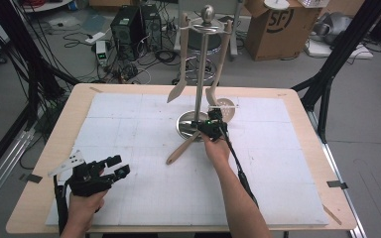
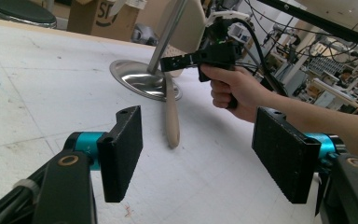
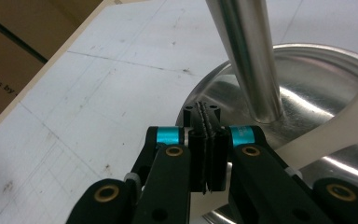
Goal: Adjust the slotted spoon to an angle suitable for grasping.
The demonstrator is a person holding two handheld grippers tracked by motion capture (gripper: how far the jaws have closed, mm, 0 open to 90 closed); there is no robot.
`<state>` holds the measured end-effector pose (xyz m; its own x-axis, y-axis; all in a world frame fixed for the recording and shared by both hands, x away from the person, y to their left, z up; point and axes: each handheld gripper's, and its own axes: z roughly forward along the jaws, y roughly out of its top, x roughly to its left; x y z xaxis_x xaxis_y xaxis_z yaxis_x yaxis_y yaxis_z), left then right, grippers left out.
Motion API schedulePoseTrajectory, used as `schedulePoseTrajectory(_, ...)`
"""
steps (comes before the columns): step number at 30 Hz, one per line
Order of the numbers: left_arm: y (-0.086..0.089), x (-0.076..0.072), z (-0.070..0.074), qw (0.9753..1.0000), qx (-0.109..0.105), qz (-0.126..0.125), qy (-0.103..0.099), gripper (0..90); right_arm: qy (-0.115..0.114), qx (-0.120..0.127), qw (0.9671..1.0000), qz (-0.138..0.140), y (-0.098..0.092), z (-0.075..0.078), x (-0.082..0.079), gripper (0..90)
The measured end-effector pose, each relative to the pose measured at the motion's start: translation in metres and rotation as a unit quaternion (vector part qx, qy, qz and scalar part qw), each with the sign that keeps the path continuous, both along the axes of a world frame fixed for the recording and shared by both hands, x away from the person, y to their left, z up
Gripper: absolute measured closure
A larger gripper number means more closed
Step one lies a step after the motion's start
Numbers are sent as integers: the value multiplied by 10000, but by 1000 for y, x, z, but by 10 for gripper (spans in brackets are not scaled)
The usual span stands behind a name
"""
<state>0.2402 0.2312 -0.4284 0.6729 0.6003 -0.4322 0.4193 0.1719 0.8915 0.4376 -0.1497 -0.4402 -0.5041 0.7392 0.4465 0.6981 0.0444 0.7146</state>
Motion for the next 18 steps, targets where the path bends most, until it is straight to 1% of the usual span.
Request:
schedulePoseTrajectory(2,0,0,0,10000,-14,8,-4,340,63,132,9999,-74,1,-3,1,900)
schedulePoseTrajectory(3,1,0,0,10000,-19,18,-8,340,63,102,9999,-105,2,-4,1,900)
schedulePoseTrajectory(4,1,0,0,10000,-16,18,-15,340,71,65,9999,-99,4,-6,2,900)
schedulePoseTrajectory(7,2,0,0,10000,-28,45,0,340,109,-194,9997,-101,8,-12,2,900)
schedulePoseTrajectory(11,2,0,0,10000,-28,56,0,340,79,-190,9997,-133,9,-14,3,900)
schedulePoseTrajectory(14,2,0,0,10000,-16,26,3,340,18,-310,9995,-104,10,-14,3,900)
schedulePoseTrajectory(17,1,0,0,10000,-8,25,6,340,-133,-616,9979,-128,15,-13,1,900)
schedulePoseTrajectory(18,2,0,0,10000,-11,34,3,341,-119,-609,9979,-181,15,-13,0,900)
